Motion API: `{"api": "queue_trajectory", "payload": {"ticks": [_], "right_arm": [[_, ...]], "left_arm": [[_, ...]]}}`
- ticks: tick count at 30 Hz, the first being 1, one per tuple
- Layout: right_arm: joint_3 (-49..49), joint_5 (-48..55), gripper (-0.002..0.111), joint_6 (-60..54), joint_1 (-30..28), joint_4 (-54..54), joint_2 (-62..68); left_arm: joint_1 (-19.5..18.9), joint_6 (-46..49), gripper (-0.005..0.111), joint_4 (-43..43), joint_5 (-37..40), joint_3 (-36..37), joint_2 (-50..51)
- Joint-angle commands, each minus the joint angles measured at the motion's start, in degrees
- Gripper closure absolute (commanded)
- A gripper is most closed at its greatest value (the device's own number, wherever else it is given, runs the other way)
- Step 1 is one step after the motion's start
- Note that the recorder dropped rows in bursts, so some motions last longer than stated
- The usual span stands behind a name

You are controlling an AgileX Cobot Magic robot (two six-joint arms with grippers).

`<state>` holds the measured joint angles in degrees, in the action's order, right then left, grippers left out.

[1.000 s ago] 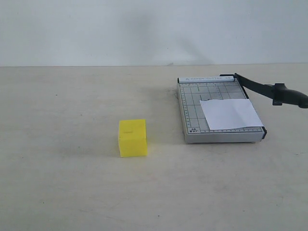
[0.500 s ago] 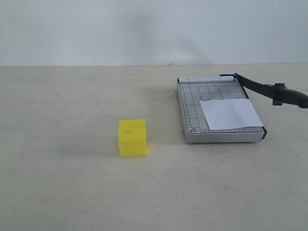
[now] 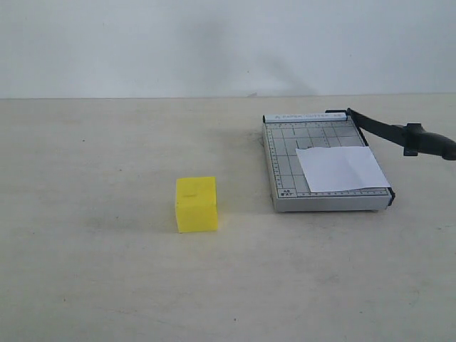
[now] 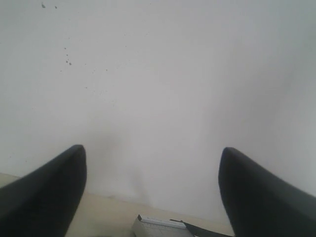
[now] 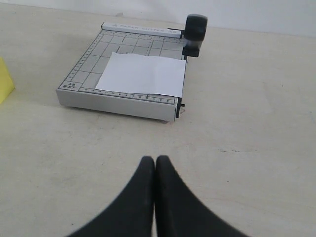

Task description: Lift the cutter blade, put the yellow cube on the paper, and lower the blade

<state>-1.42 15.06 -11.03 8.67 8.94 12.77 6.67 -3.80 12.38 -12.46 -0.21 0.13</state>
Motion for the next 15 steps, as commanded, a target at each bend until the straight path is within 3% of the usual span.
{"api": "queue_trajectory", "payload": {"ticks": [1, 11, 15], "right_arm": [[0.3, -0.26, 0.108, -0.04, -0.11, -0.31, -0.21], [0.3, -0.26, 0.108, -0.04, -0.11, -0.31, -0.21], [0.3, -0.26, 0.108, -0.04, -0.11, -0.31, -0.21]], "left_arm": [[0.29, -0.45, 0.035, 0.29, -1.09, 0.16, -0.13], [0.29, -1.98, 0.036, 0.29, 1.31, 0.16, -0.13], [0.29, -4.93, 0.05, 0.29, 1.31, 0.03, -0.13]]}}
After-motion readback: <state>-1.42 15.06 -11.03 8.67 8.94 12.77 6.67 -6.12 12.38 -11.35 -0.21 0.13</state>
